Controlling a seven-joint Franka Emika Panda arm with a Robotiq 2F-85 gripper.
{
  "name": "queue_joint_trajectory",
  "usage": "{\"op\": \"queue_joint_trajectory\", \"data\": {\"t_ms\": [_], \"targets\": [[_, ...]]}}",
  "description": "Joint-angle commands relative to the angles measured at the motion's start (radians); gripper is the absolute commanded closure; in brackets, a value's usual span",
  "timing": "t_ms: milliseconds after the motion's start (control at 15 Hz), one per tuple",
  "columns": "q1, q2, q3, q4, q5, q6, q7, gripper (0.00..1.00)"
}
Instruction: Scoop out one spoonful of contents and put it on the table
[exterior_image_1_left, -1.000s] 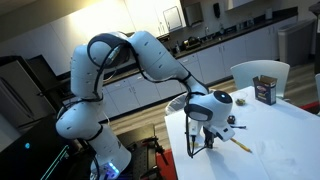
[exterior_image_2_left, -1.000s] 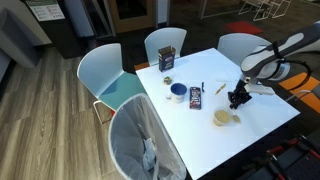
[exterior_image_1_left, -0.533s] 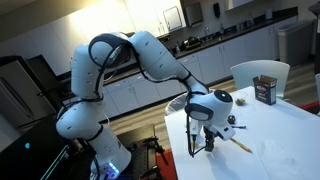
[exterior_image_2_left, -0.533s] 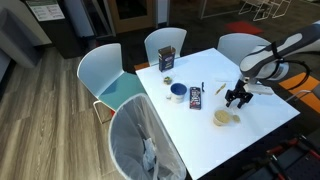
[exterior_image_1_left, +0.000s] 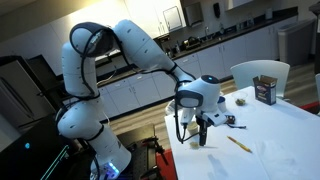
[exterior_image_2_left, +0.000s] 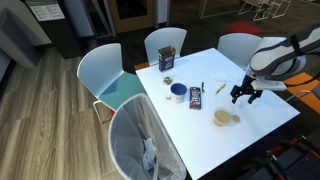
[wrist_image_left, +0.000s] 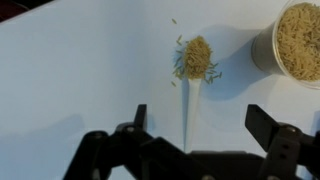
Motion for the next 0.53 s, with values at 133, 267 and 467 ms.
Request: {"op": "queue_joint_trajectory", "data": {"t_ms": [133,267,467], "targets": [[0.068,-0.256,-0.056,-0.192,-0.131,0.015,0.142,0.00],[0.073,-0.305,-0.059,-0.220,-0.180,0.013,0.185,0.00],[0.055,-0.278,-0.044,-0.190,-0.185,-0.001,0.169,0.00]]}}
